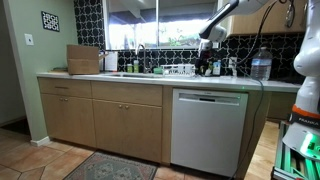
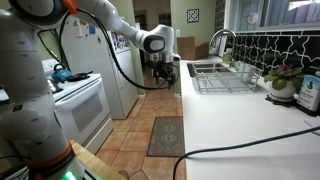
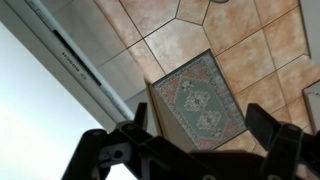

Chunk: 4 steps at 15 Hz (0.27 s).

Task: Push the button on the left of the dishwasher

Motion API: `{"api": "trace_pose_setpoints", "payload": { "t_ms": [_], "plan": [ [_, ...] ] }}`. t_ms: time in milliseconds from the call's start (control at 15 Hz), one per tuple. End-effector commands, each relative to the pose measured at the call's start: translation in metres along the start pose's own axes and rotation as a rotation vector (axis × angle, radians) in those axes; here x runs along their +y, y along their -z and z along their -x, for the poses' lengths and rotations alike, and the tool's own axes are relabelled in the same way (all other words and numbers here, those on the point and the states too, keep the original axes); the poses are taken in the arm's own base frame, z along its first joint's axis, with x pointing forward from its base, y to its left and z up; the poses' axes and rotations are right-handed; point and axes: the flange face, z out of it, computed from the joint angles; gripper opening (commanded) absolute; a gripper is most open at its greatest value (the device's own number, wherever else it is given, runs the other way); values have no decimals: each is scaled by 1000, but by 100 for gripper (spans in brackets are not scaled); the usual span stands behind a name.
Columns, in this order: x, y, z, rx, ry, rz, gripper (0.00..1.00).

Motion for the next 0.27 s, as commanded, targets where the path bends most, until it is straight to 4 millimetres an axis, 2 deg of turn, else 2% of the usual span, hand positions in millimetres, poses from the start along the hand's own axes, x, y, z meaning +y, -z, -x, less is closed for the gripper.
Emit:
{"api": "trace_pose_setpoints", "payload": {
  "t_ms": [0, 200],
  "plan": [
    [-3, -5, 1, 21, -10, 26, 100],
    [-9, -11, 5, 32, -17, 41, 100]
  ]
}}
